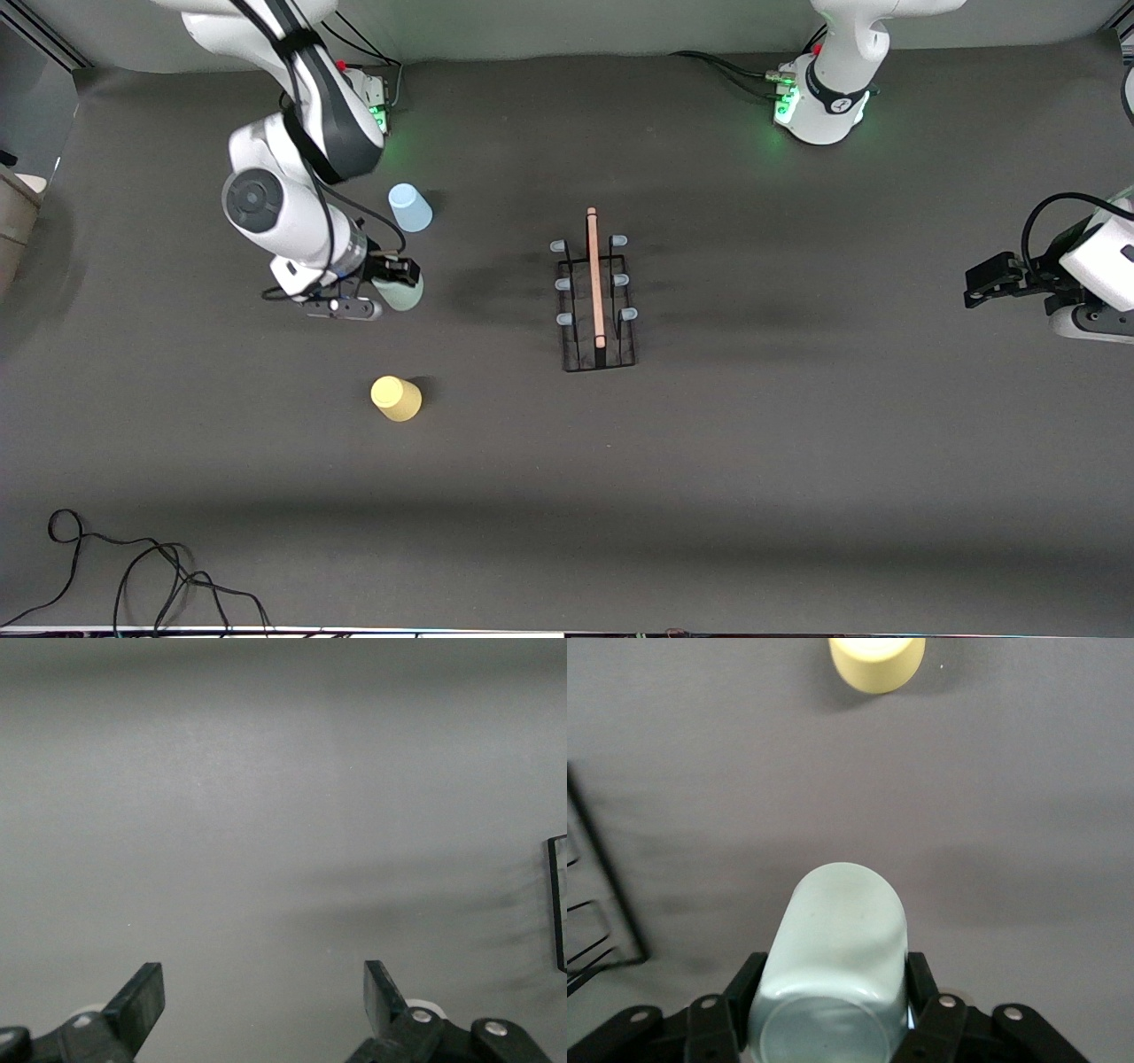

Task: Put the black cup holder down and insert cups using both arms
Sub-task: 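Carry the green cup with the right gripper over the holder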

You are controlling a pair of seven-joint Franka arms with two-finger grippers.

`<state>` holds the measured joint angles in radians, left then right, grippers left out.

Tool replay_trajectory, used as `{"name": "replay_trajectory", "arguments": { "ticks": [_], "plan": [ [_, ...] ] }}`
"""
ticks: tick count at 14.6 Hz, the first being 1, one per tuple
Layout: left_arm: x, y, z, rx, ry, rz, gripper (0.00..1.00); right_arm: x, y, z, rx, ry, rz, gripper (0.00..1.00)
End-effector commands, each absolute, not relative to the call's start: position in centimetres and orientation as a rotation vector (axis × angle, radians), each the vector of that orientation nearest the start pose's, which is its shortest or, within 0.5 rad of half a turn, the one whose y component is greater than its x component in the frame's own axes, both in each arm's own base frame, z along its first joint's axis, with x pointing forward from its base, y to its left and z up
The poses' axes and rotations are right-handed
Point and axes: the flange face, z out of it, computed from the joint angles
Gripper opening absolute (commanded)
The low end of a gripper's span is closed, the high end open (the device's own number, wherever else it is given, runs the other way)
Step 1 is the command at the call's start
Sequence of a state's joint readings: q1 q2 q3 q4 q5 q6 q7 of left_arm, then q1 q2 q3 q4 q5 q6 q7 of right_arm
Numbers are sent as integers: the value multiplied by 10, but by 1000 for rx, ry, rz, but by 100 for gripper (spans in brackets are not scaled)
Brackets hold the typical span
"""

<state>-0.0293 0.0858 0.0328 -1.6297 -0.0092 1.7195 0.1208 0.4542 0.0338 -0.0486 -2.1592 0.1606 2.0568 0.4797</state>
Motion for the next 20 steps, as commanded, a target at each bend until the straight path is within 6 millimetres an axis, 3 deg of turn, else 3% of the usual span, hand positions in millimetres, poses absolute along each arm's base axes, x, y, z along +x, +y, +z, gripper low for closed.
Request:
{"name": "replay_trajectory", "arguments": {
  "ticks": [1,6,9,14,20],
  "plan": [
    [586,-3,562,-3125,170,-2,100,470,275,397,-3046,375,293,0],
    [584,-2,562,-3126,165,8,99,447,389,394,-3006,564,215,0],
    [584,-3,561,-3126,165,10,100,429,432,373,-2958,636,143,0],
    [585,-2,560,-3126,163,10,99,416,454,368,-2917,649,167,0],
    [585,-3,561,-3126,165,3,100,411,457,374,-2915,639,173,0]
  ]
}}
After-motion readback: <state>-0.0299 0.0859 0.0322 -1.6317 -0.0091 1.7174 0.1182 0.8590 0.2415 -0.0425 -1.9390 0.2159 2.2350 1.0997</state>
